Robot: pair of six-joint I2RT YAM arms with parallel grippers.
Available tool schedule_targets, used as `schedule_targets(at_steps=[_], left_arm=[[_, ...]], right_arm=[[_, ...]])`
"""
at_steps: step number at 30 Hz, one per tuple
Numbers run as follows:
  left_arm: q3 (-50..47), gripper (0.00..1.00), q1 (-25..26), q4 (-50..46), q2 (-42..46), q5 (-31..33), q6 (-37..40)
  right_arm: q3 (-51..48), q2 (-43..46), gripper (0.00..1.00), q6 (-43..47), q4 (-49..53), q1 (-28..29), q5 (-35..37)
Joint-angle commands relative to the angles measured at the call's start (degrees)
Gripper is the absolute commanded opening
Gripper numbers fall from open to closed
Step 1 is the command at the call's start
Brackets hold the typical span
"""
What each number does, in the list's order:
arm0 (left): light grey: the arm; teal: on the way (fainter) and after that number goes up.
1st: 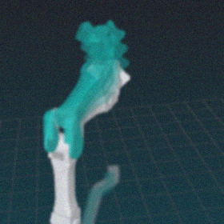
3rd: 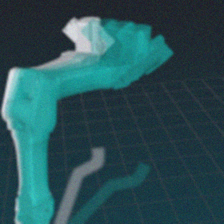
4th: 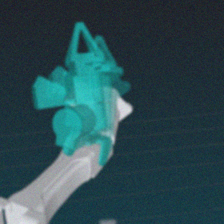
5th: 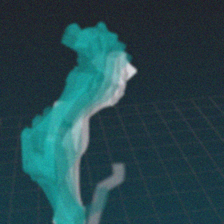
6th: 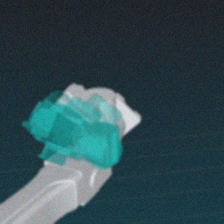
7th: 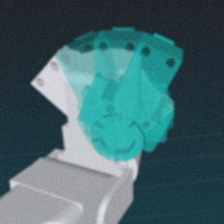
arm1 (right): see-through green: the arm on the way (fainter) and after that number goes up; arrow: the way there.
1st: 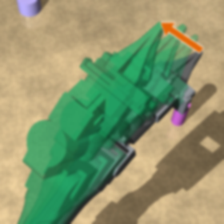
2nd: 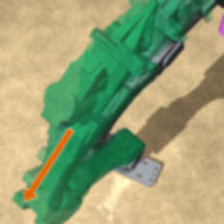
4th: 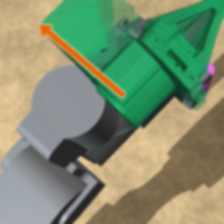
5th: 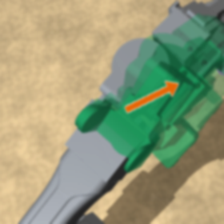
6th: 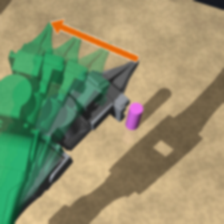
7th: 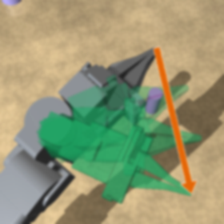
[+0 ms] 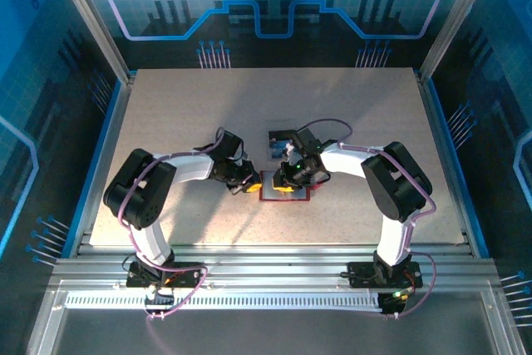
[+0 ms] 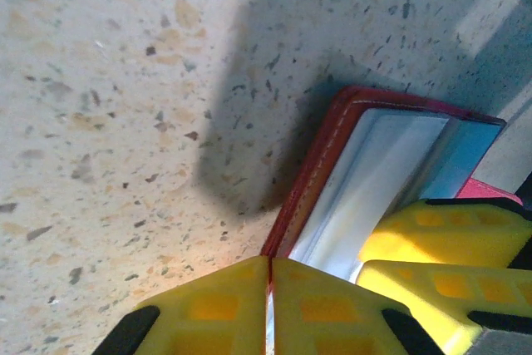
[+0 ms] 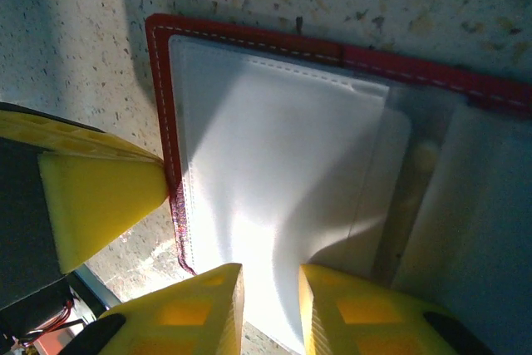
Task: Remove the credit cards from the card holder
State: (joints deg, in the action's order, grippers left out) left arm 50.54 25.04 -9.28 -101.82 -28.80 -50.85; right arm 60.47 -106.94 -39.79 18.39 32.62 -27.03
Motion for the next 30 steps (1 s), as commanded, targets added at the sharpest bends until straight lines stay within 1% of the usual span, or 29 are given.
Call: schedule_targets(at_steps=[1,9,16,18,20,26,30], left_arm=[[1.0,0.11,0.8,-3.3,-2.0,-0.8,1.5],[0.0,0.11,0.7,-4.3,-2.9,0.4,2.1],[-0.2,0.11,0.6,-4.4,-3.0,0.6,2.0],[-0.1,0.10,0.7,-4.2,-2.9,0.3,1.6],[-0.6,0.10,0.5,-1.2,-1.8,-1.7,-0.4],[3.2,0.11,1.5,1.1,-0.8,-3.6,-1.9],[3.4,0.11,3.2,3.9,-2.4,-5.2,-3.9]], right_arm=[[-0.2,1.0,0.27,0.8,2.8,0.6,2.1],[1.5,2.8,0.29,2.6,9.4,0.8,8.3],[2.2,4.0,0.31,3.3,12.2,0.8,10.9],[2.0,4.4,0.31,3.2,11.8,0.7,10.7],[1.6,4.3,0.30,3.1,10.7,0.8,9.9],[1.1,2.7,0.28,1.9,6.8,1.9,5.8],[1.8,3.0,0.28,2.0,7.7,2.4,6.7]])
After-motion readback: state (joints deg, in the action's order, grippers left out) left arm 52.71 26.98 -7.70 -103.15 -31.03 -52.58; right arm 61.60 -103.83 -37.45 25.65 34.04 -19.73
